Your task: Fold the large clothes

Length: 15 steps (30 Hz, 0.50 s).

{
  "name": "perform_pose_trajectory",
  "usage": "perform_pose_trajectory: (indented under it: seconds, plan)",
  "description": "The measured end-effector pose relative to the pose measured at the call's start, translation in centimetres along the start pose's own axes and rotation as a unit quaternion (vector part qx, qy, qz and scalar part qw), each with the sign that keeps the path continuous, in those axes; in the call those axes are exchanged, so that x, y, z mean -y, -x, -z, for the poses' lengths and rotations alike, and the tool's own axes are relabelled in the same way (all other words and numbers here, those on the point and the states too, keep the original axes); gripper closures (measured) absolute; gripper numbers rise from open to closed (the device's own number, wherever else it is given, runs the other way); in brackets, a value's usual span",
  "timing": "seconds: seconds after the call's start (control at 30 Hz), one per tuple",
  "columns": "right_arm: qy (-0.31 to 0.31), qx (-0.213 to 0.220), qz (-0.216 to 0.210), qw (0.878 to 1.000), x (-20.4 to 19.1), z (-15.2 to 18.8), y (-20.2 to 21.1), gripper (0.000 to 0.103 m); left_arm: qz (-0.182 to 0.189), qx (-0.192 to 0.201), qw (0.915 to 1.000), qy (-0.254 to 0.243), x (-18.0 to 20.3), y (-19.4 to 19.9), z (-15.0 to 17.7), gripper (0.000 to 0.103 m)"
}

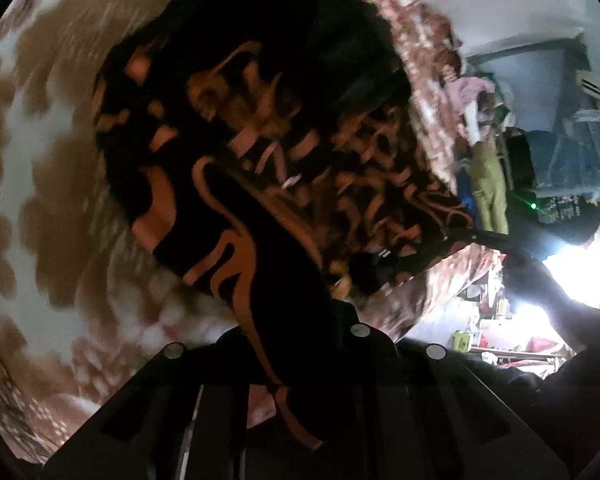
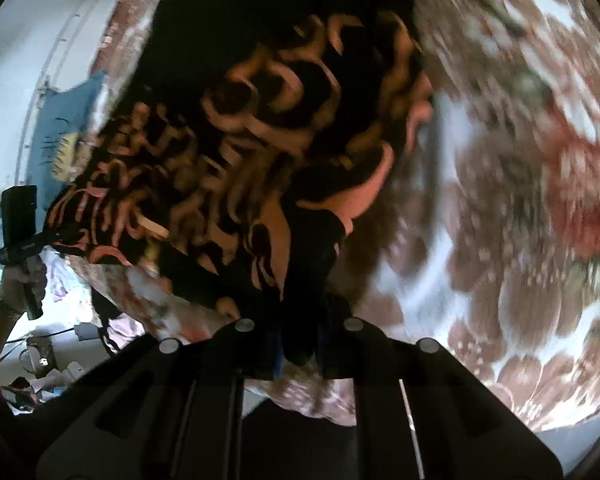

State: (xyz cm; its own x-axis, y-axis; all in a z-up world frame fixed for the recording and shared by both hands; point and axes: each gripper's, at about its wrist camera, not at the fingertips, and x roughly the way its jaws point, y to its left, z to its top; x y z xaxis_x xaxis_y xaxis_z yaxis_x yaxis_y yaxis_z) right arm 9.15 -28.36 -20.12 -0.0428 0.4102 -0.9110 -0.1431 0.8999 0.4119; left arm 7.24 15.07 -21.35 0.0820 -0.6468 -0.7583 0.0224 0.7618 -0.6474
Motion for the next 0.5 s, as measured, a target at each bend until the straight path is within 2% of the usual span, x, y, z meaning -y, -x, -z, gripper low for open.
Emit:
perform_pose_trajectory:
  seconds: [0.1, 0.2, 0.27, 0.5]
  plan:
    - [0.018, 0.020, 0.000, 1.000, -1.1, -1.6, 1.5, 0.091, -0.003, 0.008, 0.9996, -0.028, 2.2, 0.8, -2.1, 0.092]
    - [0.042, 0.034, 0.022, 0.998, -2.6, -3.4, 2.6, 0.091, -0.037, 0.001, 0.9966, -0.073, 4.7, 1.0, -4.2, 0.093]
    - [0.051, 0.050, 0.029, 0.997, -3.7, -4.7, 3.4, 0.091, -0.048, 0.008, 0.9941, -0.097, 6.5, 1.5, -6.2, 0.093]
    - [0.100, 0.118, 0.027, 0.988, -6.5, -11.5, 7.4, 0.091, -0.035, 0.061, 0.9856, -0.154, 11.5, 3.6, -13.5, 0.093]
